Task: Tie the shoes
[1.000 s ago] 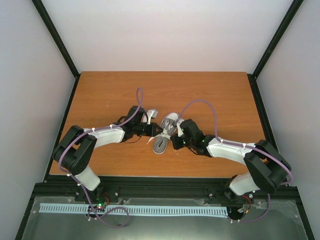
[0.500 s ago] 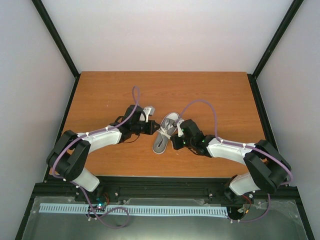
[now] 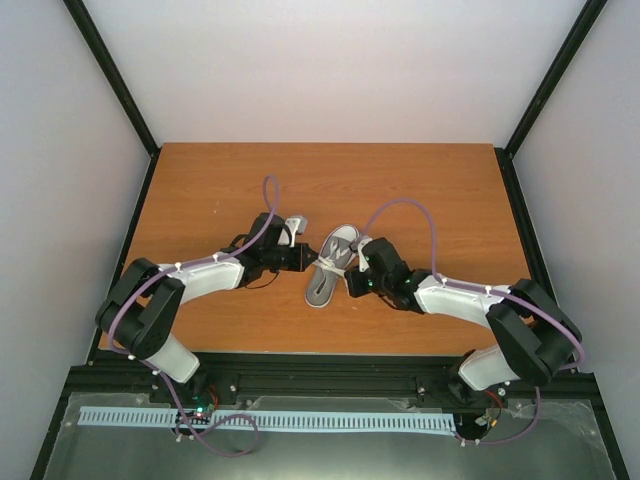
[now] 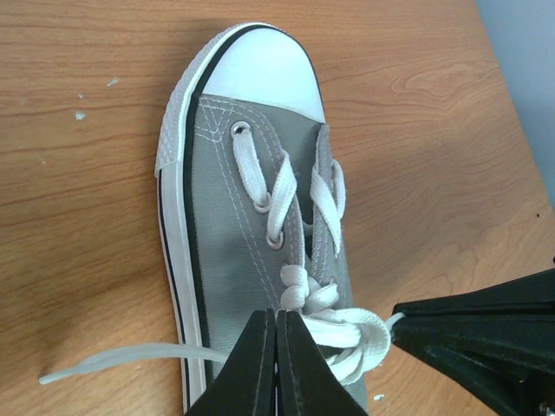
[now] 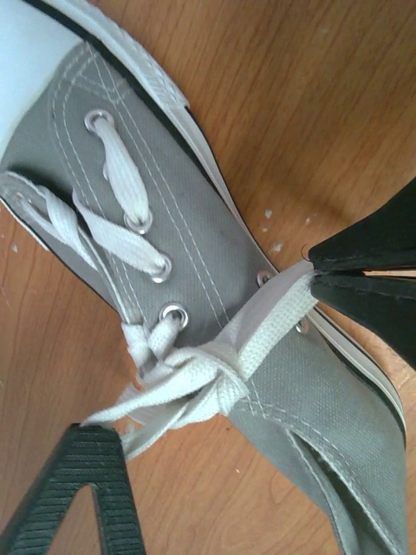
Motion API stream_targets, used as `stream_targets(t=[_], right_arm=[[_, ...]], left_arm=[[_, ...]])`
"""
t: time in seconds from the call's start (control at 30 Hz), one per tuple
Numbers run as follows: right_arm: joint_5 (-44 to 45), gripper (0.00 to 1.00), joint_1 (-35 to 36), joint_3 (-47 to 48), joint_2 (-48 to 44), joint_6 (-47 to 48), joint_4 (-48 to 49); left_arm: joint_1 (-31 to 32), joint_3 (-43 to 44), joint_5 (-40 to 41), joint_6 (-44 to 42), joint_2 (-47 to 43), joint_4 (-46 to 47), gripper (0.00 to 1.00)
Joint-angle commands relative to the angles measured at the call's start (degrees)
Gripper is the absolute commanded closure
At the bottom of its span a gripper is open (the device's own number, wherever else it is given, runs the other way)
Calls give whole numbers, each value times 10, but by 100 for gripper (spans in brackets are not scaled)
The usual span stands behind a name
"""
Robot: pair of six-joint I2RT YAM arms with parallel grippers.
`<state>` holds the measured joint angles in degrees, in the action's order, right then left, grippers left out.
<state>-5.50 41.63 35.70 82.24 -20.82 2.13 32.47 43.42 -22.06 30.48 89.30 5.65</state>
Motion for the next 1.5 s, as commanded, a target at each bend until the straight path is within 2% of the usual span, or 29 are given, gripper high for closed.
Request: stream_targets(t=[0.0, 0.4, 0.77, 1.47], right_arm=[[13, 97, -11, 10, -8, -10, 2], [-27, 97, -43, 40, -1, -13, 18], [-55, 97, -83, 66, 48, -34, 16], [-46, 97, -121, 8, 23, -55, 5]], left_arm=[[-8, -2, 4, 9, 11, 20, 99], [-22, -7, 0, 5, 21, 24, 99], [-40, -16, 4, -4, 23, 27, 99], [-59, -28, 25, 5, 17, 25, 99]])
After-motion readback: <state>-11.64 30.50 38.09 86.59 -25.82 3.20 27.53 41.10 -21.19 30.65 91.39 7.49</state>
